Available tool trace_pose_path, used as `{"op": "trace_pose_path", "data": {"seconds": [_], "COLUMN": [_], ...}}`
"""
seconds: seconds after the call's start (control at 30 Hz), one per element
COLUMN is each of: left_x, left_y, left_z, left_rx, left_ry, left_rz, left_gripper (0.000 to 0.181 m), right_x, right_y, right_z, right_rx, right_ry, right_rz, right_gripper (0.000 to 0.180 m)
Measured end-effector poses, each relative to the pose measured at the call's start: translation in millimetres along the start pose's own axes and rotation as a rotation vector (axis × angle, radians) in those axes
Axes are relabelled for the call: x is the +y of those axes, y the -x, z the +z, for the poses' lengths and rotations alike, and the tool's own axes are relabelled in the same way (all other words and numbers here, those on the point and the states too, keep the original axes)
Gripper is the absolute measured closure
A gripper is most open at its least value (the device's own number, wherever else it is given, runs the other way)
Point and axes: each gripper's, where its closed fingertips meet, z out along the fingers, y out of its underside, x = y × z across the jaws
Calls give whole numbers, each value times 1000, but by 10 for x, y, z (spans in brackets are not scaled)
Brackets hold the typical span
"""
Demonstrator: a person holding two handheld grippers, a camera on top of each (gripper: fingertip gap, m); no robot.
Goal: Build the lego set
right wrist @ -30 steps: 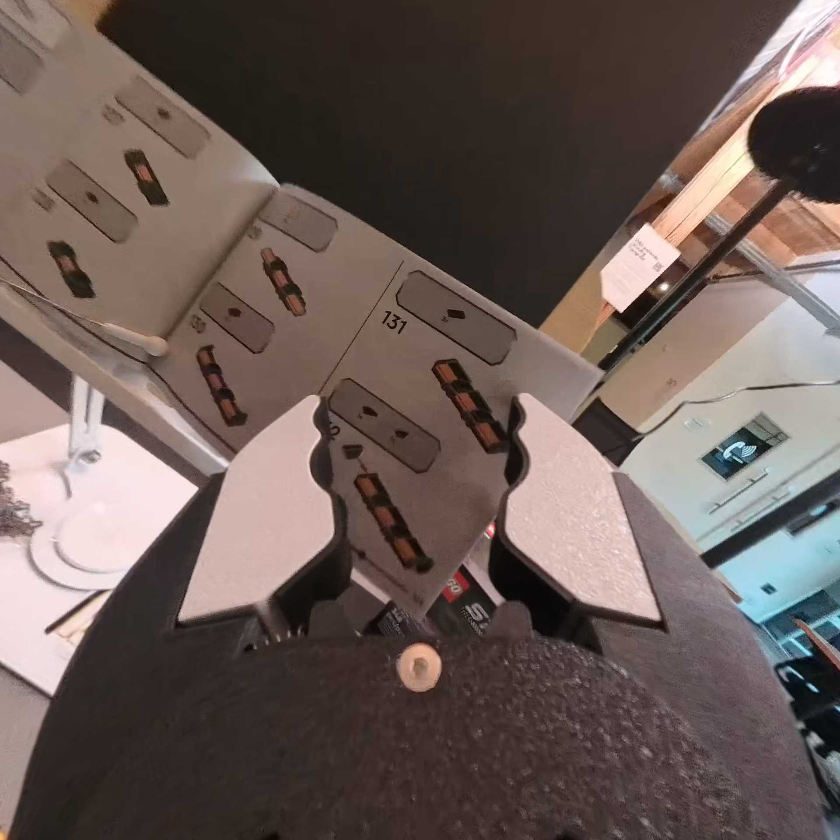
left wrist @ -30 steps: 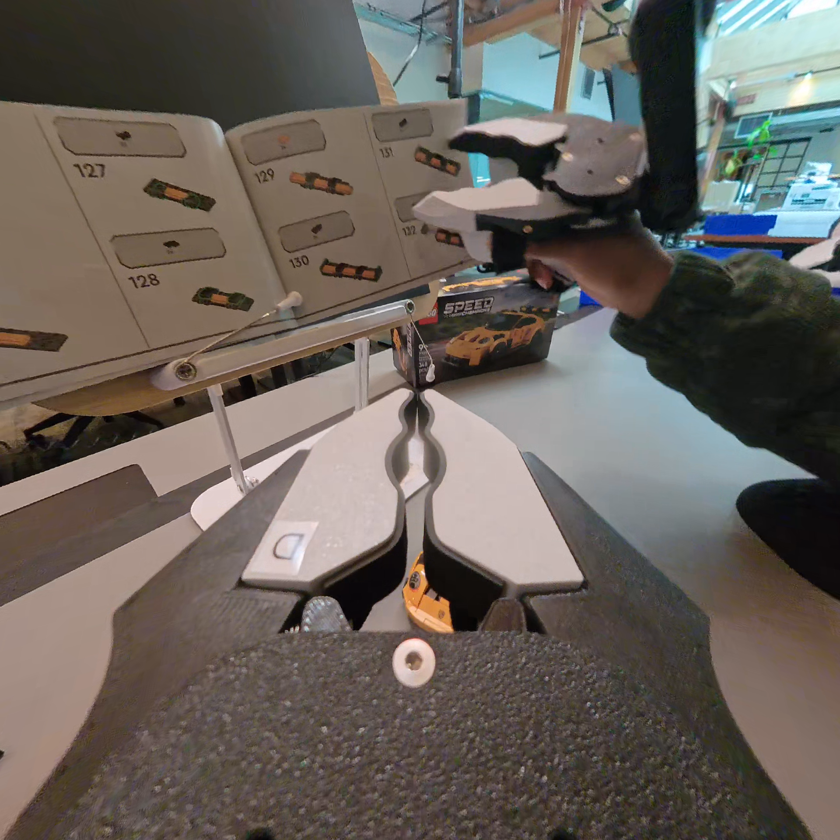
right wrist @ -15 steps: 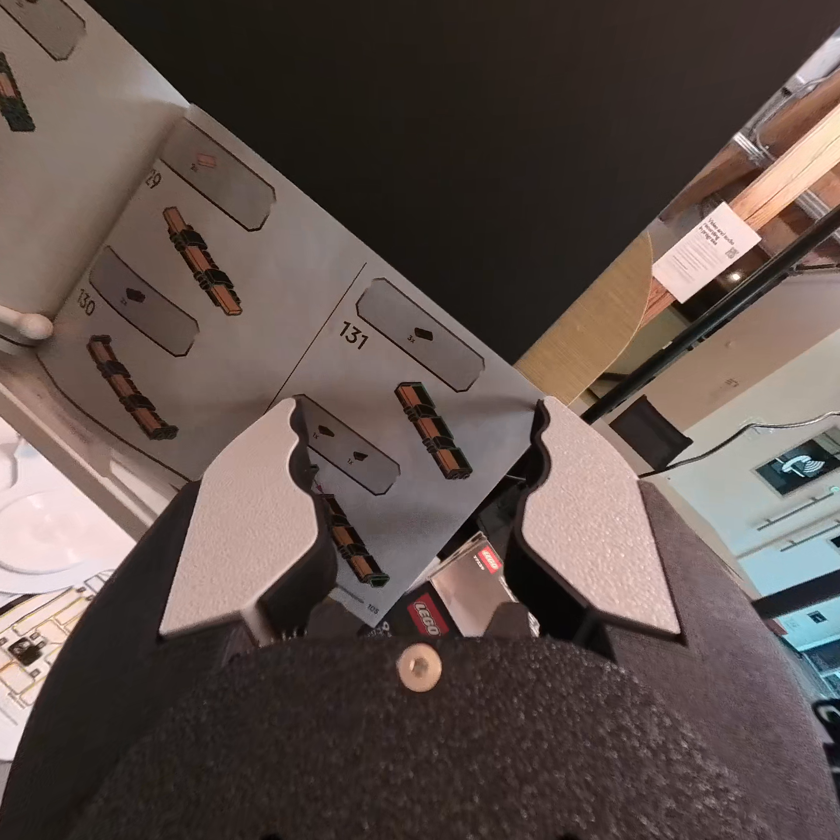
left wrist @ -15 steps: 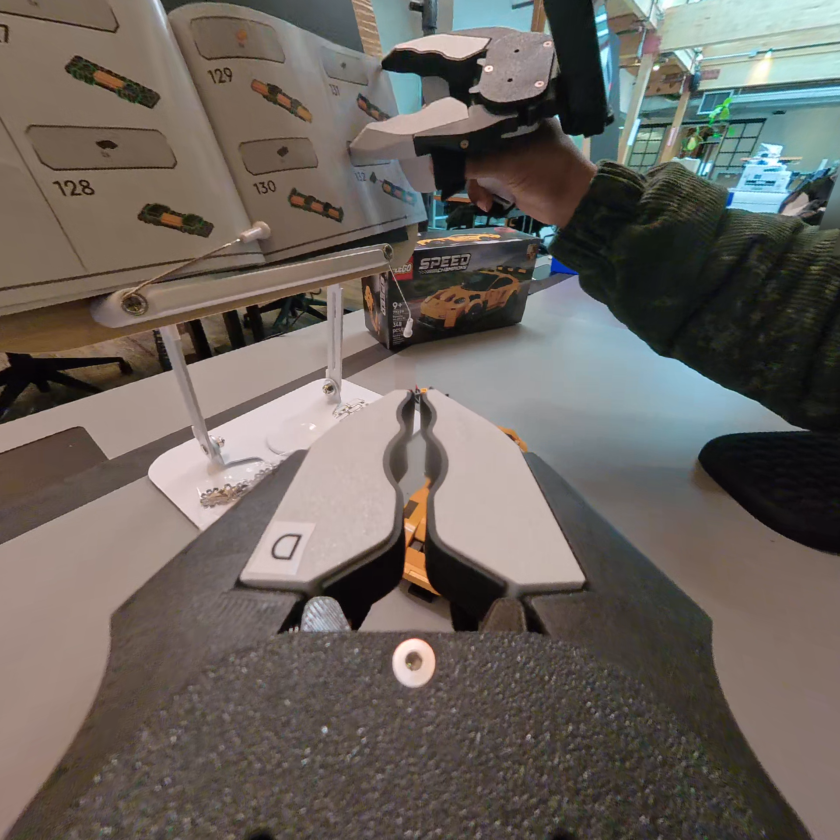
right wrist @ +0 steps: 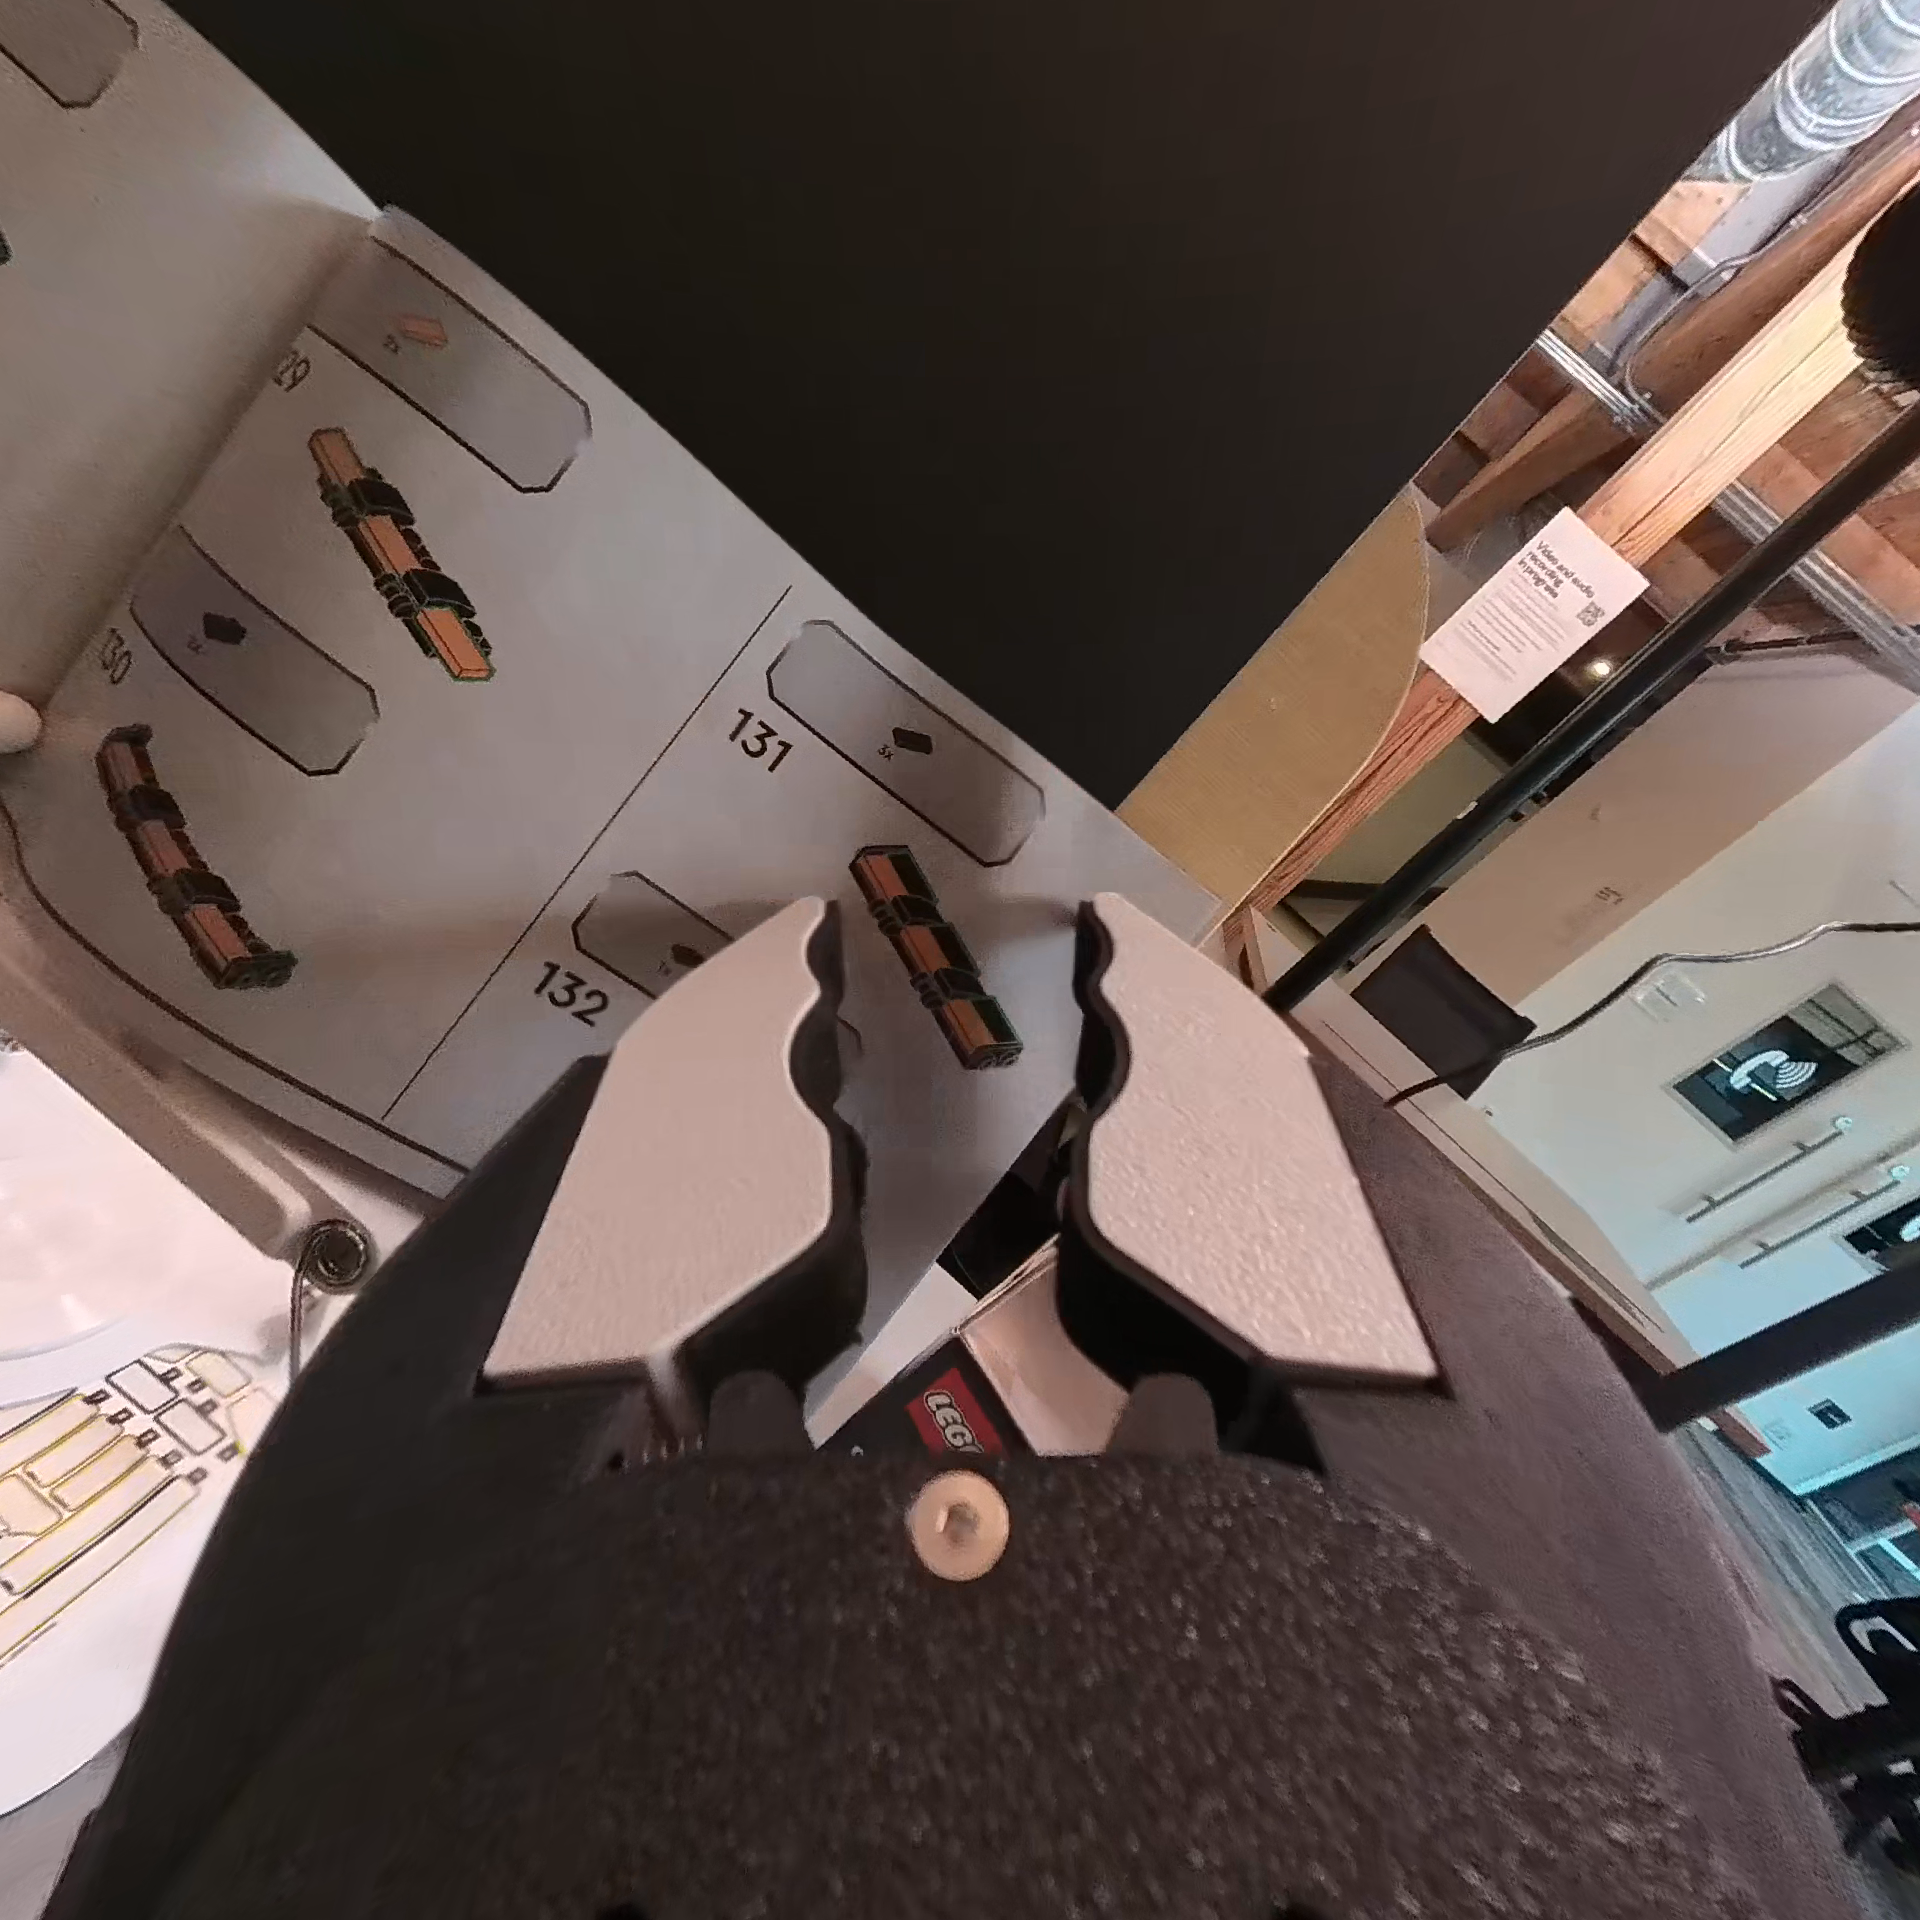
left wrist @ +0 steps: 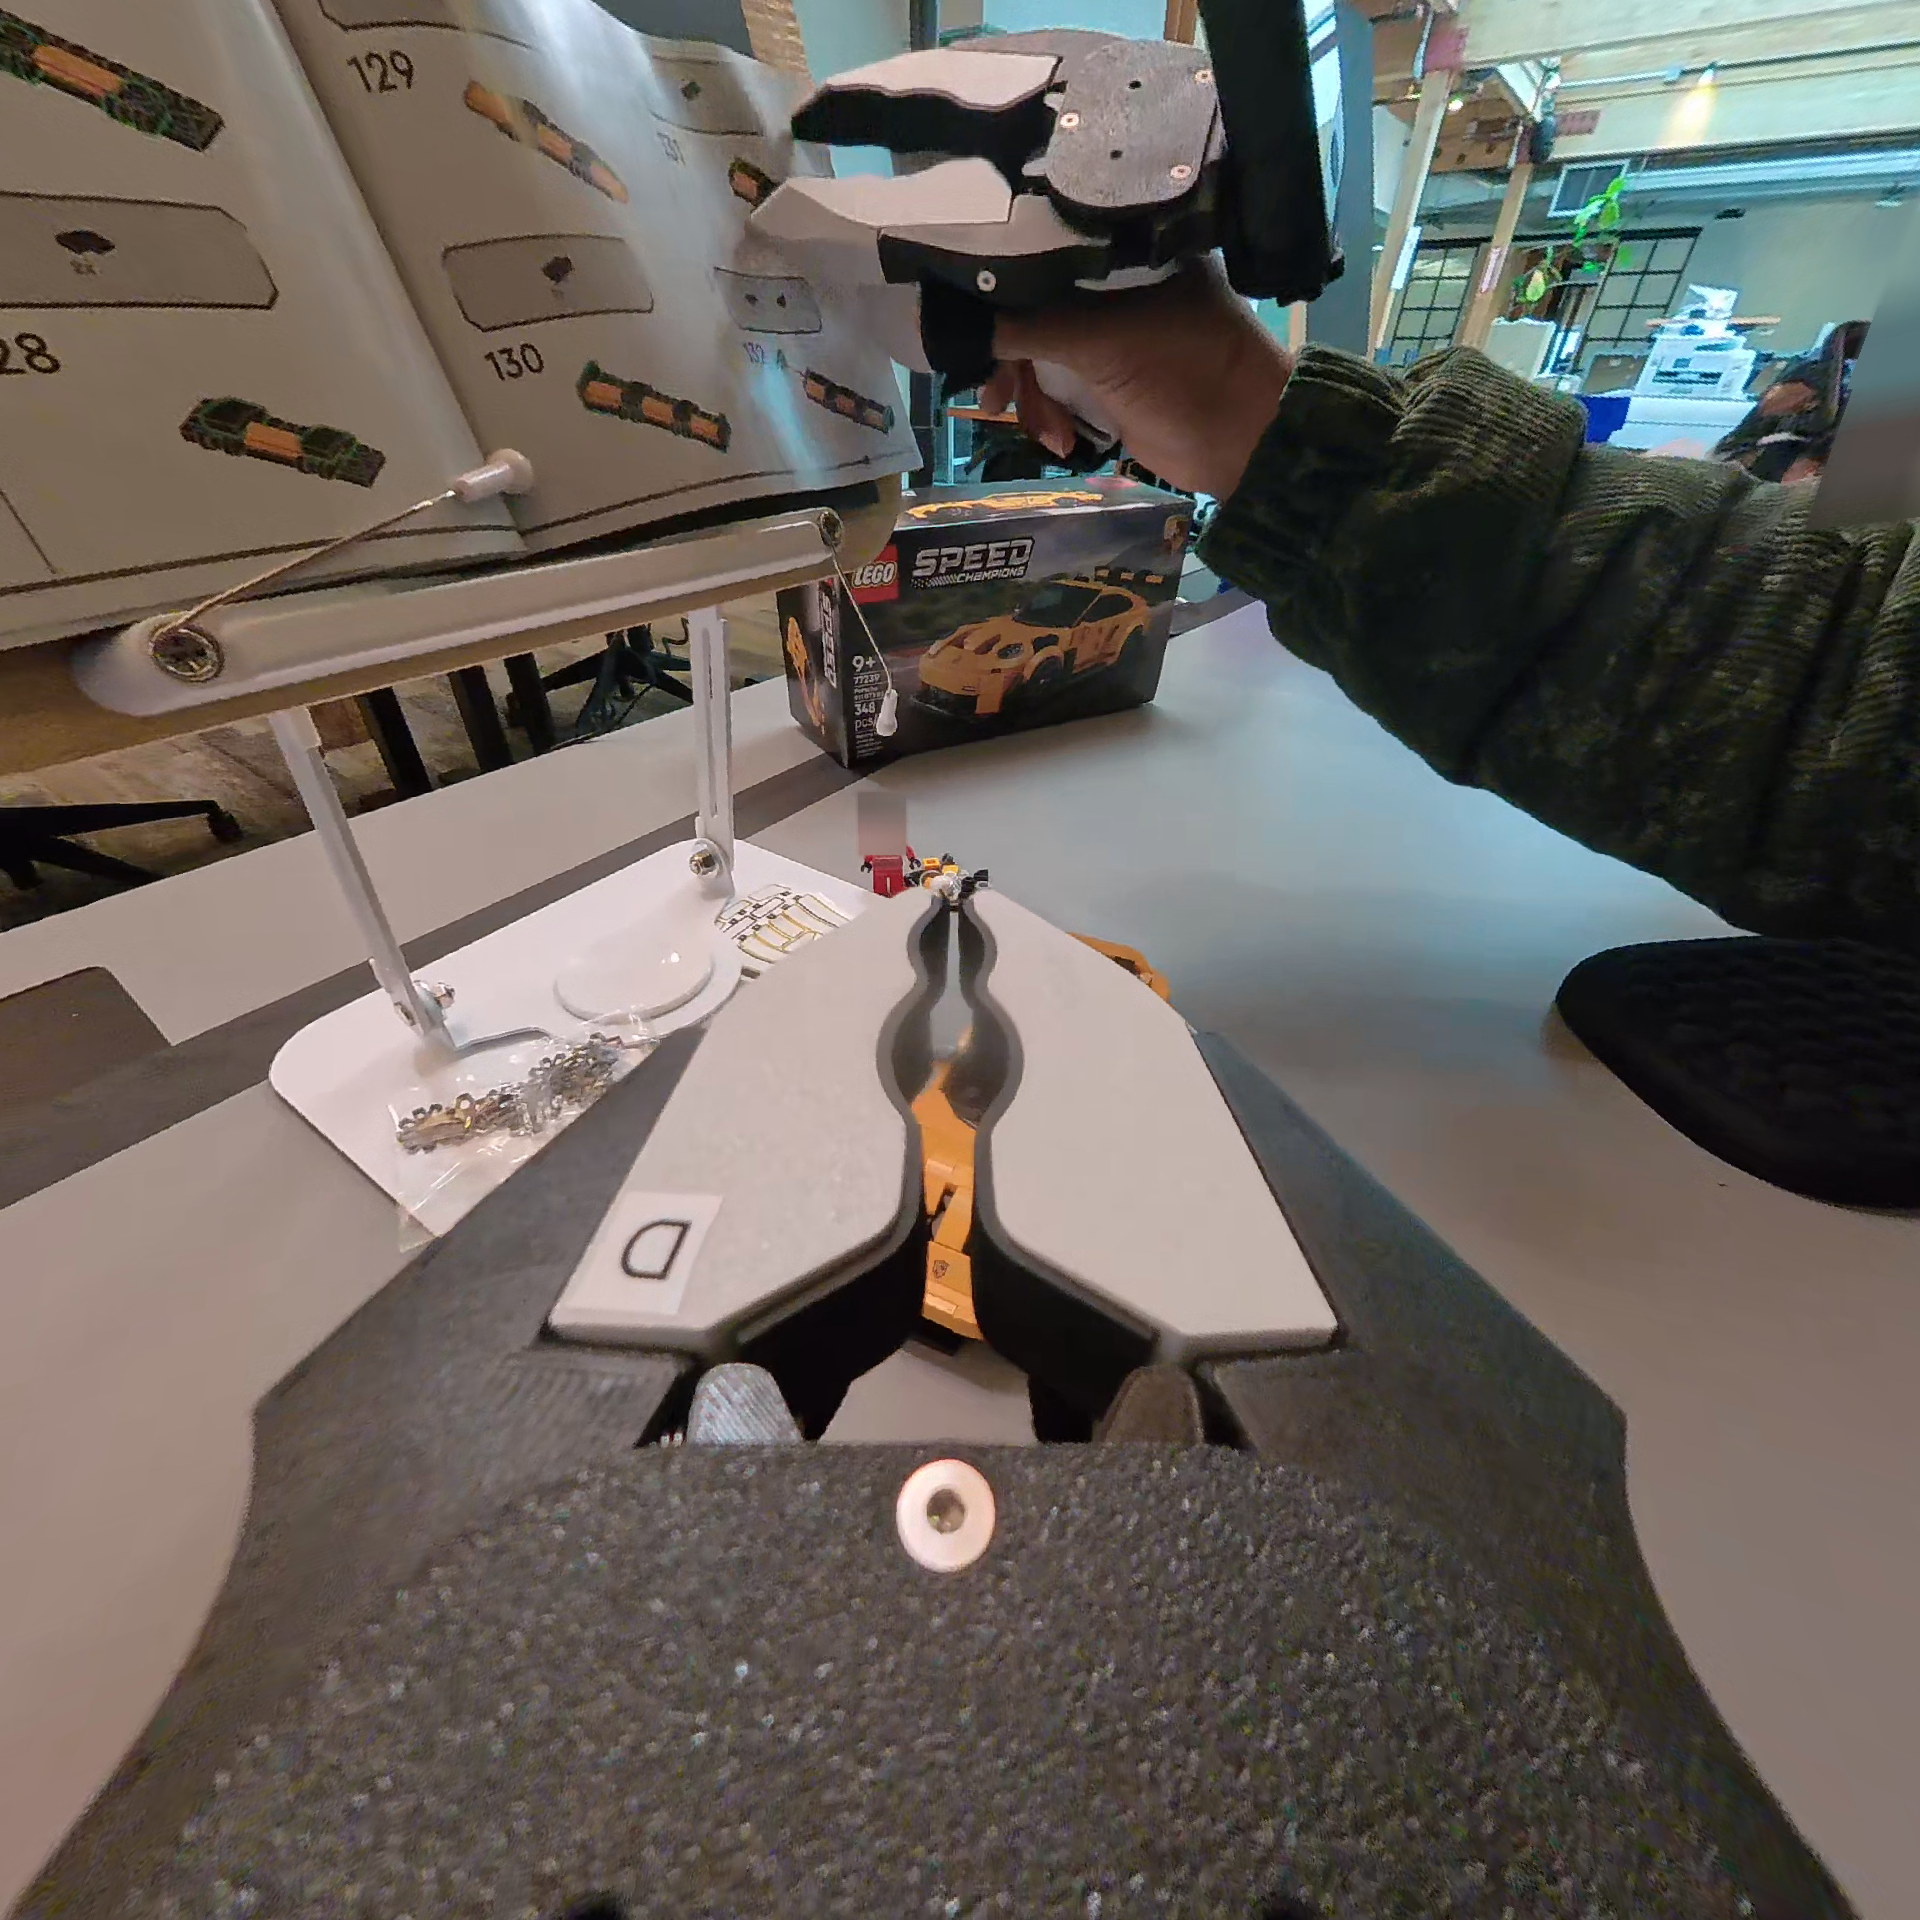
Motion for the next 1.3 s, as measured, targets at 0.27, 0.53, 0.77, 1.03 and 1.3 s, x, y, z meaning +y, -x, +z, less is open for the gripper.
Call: {"op": "trace_pose_path", "data": {"seconds": [0.27, 0.53, 0.77, 1.03, 1.3], "left_x": [17, 20, 31, 42, 44], "left_y": [-18, -33, -42, -50, -55], "left_z": [1, 6, 7, 12, 10], "left_rx": [5, 13, 17, 23, 25], "left_ry": [5, 6, 12, 18, 21], "left_rz": [1, 0, -2, -2, 1], "left_gripper": [180, 180, 180, 180, 180], "right_x": [49, -26, -21, -6, -10], "right_y": [-10, -172, -167, -111, -159], "right_z": [-47, -99, -43, -17, -34], "right_rx": [0, 35, 10, -3, 6], "right_ry": [9, -8, 10, 16, 8], "right_rz": [-2, -8, -39, -76, -30], "right_gripper": [180, 128, 118, 133, 124]}}
